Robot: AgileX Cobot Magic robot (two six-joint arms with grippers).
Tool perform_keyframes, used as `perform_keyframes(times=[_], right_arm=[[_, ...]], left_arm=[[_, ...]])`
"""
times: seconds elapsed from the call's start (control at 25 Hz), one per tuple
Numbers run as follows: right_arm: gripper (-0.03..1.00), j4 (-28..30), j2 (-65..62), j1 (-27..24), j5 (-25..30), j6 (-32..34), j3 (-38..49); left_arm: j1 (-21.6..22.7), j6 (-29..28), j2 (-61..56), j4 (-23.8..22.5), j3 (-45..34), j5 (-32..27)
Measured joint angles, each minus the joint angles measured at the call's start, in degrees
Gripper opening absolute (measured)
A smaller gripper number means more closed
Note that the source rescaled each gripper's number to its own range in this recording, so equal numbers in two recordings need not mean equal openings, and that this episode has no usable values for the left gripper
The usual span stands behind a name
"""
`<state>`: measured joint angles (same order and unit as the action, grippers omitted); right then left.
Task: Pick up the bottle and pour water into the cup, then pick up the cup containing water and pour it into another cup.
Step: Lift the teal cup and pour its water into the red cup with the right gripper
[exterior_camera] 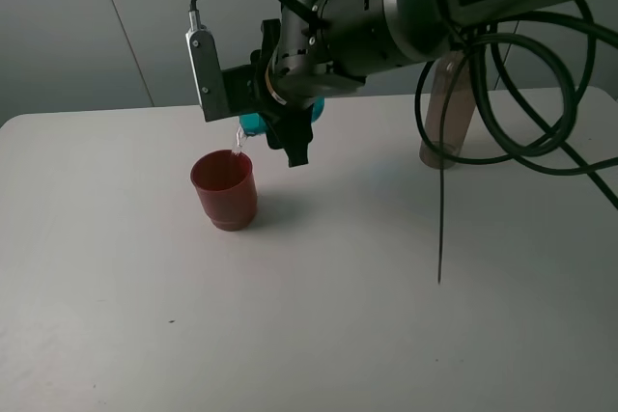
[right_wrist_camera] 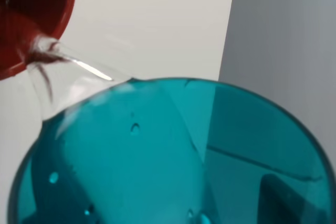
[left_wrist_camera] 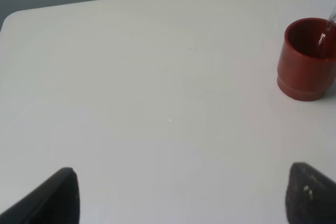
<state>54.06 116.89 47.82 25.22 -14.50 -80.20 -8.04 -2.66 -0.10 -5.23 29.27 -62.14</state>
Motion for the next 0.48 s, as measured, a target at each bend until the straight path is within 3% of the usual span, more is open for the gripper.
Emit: perform_keyframes(times=[0.48], right_arm=[[0.02, 12.28, 0.00, 0.00, -0.99, -0.10, 0.00]], left_arm=[[0.00, 0.00, 0.00, 0.00, 0.00, 0.00]])
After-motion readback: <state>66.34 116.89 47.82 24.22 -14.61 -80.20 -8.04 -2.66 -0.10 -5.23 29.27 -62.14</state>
